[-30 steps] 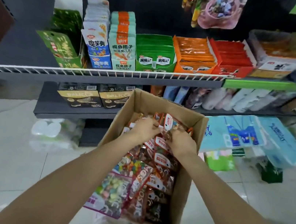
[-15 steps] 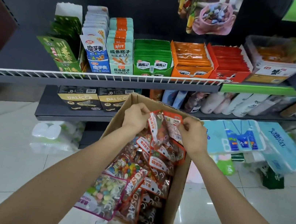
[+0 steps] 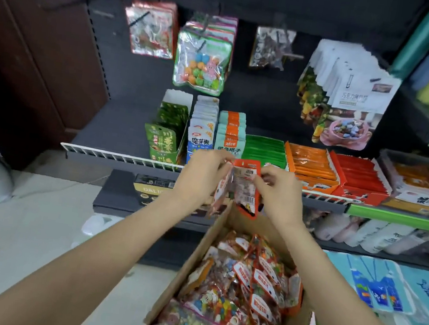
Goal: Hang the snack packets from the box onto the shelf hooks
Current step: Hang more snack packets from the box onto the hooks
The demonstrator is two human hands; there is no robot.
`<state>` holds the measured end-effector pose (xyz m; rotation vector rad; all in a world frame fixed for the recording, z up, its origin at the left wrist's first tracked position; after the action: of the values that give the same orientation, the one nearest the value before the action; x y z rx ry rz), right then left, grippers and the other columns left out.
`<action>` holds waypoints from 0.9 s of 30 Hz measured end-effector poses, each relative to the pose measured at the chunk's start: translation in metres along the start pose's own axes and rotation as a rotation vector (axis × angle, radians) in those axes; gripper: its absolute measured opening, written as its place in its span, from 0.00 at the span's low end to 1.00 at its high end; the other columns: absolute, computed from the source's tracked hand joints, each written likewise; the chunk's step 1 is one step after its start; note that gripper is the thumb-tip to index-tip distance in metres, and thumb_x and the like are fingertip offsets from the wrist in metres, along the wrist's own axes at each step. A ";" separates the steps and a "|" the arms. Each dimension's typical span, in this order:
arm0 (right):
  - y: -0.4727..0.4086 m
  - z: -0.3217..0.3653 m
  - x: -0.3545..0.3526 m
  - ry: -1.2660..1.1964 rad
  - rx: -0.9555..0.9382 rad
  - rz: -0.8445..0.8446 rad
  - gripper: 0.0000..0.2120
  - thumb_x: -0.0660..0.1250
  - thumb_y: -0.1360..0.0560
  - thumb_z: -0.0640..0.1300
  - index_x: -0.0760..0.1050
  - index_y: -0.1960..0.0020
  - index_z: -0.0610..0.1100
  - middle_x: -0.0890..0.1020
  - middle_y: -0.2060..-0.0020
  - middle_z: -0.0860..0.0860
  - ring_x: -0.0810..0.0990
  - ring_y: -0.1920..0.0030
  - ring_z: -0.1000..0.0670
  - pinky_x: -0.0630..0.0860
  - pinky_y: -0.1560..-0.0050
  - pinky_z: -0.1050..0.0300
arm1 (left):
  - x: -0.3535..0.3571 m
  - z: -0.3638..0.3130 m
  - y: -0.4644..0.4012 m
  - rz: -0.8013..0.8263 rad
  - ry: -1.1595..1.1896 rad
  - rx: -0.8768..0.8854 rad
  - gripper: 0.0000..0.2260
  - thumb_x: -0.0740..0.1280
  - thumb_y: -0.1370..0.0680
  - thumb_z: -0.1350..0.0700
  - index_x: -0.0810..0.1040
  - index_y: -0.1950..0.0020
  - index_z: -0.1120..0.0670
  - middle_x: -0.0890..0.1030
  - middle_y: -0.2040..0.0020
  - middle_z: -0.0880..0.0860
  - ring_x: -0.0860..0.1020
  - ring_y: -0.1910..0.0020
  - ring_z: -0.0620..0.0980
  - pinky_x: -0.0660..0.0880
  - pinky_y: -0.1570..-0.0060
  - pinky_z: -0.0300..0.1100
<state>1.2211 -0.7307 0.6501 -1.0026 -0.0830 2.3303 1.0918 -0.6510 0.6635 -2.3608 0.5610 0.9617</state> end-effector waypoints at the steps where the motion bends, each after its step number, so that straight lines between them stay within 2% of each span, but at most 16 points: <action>1: -0.003 0.019 0.005 0.015 -0.045 -0.018 0.06 0.68 0.25 0.42 0.83 0.52 0.41 0.85 0.57 0.48 0.80 0.59 0.53 0.77 0.53 0.55 | -0.015 0.009 -0.003 -0.029 0.024 -0.018 0.11 0.65 0.22 0.58 0.80 0.41 0.56 0.82 0.57 0.53 0.79 0.60 0.48 0.75 0.57 0.34; 3: -0.008 0.055 0.020 0.043 -0.125 -0.057 0.07 0.68 0.25 0.43 0.83 0.50 0.44 0.85 0.57 0.49 0.82 0.58 0.52 0.78 0.55 0.54 | -0.044 0.028 -0.011 -0.074 0.112 -0.089 0.09 0.68 0.23 0.58 0.82 0.45 0.57 0.80 0.61 0.51 0.77 0.63 0.45 0.70 0.63 0.25; 4: -0.011 0.071 0.030 0.064 -0.157 -0.069 0.08 0.68 0.25 0.43 0.83 0.48 0.45 0.85 0.56 0.49 0.82 0.57 0.49 0.78 0.55 0.52 | -0.057 0.040 -0.015 -0.087 0.191 -0.143 0.08 0.69 0.24 0.59 0.83 0.47 0.58 0.81 0.61 0.51 0.77 0.63 0.45 0.71 0.62 0.25; 7: -0.021 0.119 0.065 0.160 -0.243 -0.103 0.10 0.68 0.25 0.44 0.82 0.45 0.48 0.86 0.56 0.47 0.83 0.56 0.44 0.78 0.58 0.48 | -0.088 0.080 -0.024 -0.097 0.535 -0.330 0.05 0.71 0.26 0.61 0.84 0.52 0.61 0.84 0.62 0.57 0.82 0.64 0.50 0.81 0.59 0.41; 10: -0.025 0.166 0.093 0.230 -0.371 -0.184 0.10 0.68 0.26 0.41 0.82 0.46 0.46 0.85 0.62 0.45 0.82 0.65 0.43 0.76 0.68 0.52 | -0.118 0.117 -0.033 -0.076 0.706 -0.422 0.05 0.70 0.25 0.61 0.83 0.53 0.63 0.82 0.65 0.57 0.81 0.68 0.47 0.81 0.62 0.39; 12: -0.028 0.193 0.112 0.263 -0.428 -0.226 0.10 0.68 0.28 0.38 0.83 0.48 0.45 0.84 0.67 0.45 0.81 0.71 0.45 0.74 0.75 0.54 | -0.135 0.137 -0.039 -0.065 0.748 -0.438 0.05 0.70 0.25 0.61 0.83 0.53 0.62 0.83 0.63 0.58 0.82 0.66 0.49 0.81 0.60 0.41; 16: -0.039 0.230 0.144 0.313 -0.466 -0.250 0.14 0.65 0.29 0.38 0.82 0.46 0.46 0.82 0.72 0.47 0.79 0.75 0.48 0.71 0.78 0.58 | -0.161 0.165 -0.052 -0.029 0.789 -0.422 0.06 0.73 0.28 0.60 0.84 0.53 0.61 0.84 0.58 0.58 0.84 0.61 0.52 0.81 0.56 0.43; 18: -0.045 0.242 0.158 0.313 -0.480 -0.208 0.14 0.65 0.27 0.38 0.81 0.43 0.46 0.85 0.66 0.48 0.81 0.70 0.48 0.71 0.73 0.60 | -0.174 0.181 -0.058 -0.031 0.782 -0.427 0.06 0.72 0.27 0.62 0.83 0.51 0.62 0.84 0.56 0.59 0.83 0.60 0.51 0.81 0.57 0.41; 19: -0.050 0.242 0.166 0.232 -0.417 -0.122 0.14 0.65 0.25 0.38 0.80 0.41 0.47 0.86 0.58 0.48 0.83 0.62 0.49 0.73 0.66 0.60 | -0.181 0.190 -0.060 -0.038 0.777 -0.434 0.05 0.71 0.26 0.63 0.83 0.51 0.62 0.84 0.55 0.59 0.83 0.60 0.51 0.81 0.59 0.40; 21: -0.061 0.233 0.179 -0.084 -0.200 0.058 0.13 0.64 0.23 0.39 0.79 0.40 0.46 0.82 0.44 0.50 0.80 0.45 0.53 0.73 0.52 0.70 | -0.195 0.204 -0.065 -0.052 0.757 -0.430 0.04 0.69 0.26 0.65 0.83 0.52 0.61 0.84 0.56 0.57 0.83 0.58 0.52 0.81 0.60 0.40; 23: -0.072 0.223 0.180 -0.307 -0.015 0.050 0.14 0.64 0.22 0.41 0.77 0.38 0.45 0.78 0.39 0.53 0.75 0.37 0.54 0.69 0.46 0.75 | -0.210 0.207 -0.070 -0.033 0.691 -0.371 0.05 0.70 0.26 0.64 0.84 0.56 0.56 0.84 0.58 0.54 0.82 0.57 0.52 0.81 0.58 0.42; 25: -0.086 0.213 0.179 -0.378 0.137 0.026 0.21 0.64 0.22 0.46 0.69 0.30 0.49 0.73 0.35 0.54 0.70 0.33 0.52 0.67 0.39 0.66 | -0.221 0.203 -0.077 0.016 0.644 -0.289 0.05 0.71 0.26 0.62 0.83 0.58 0.53 0.84 0.59 0.54 0.83 0.57 0.51 0.81 0.58 0.42; 27: -0.094 0.207 0.183 -0.435 0.277 0.065 0.25 0.65 0.23 0.49 0.64 0.28 0.48 0.73 0.35 0.49 0.71 0.34 0.49 0.67 0.34 0.54 | -0.230 0.200 -0.082 0.055 0.633 -0.238 0.03 0.72 0.26 0.61 0.83 0.57 0.53 0.84 0.60 0.53 0.82 0.59 0.48 0.79 0.62 0.37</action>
<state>1.0290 -0.5186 0.7062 -0.3613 0.1011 2.4954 0.8825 -0.4264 0.7348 -2.8802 0.7787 0.2874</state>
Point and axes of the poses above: each hand's wrist, its own y-axis away from the middle knuckle, its own x-axis out of the palm, z = x × y, the point moved 8 cm from there along -y, towards the middle knuckle
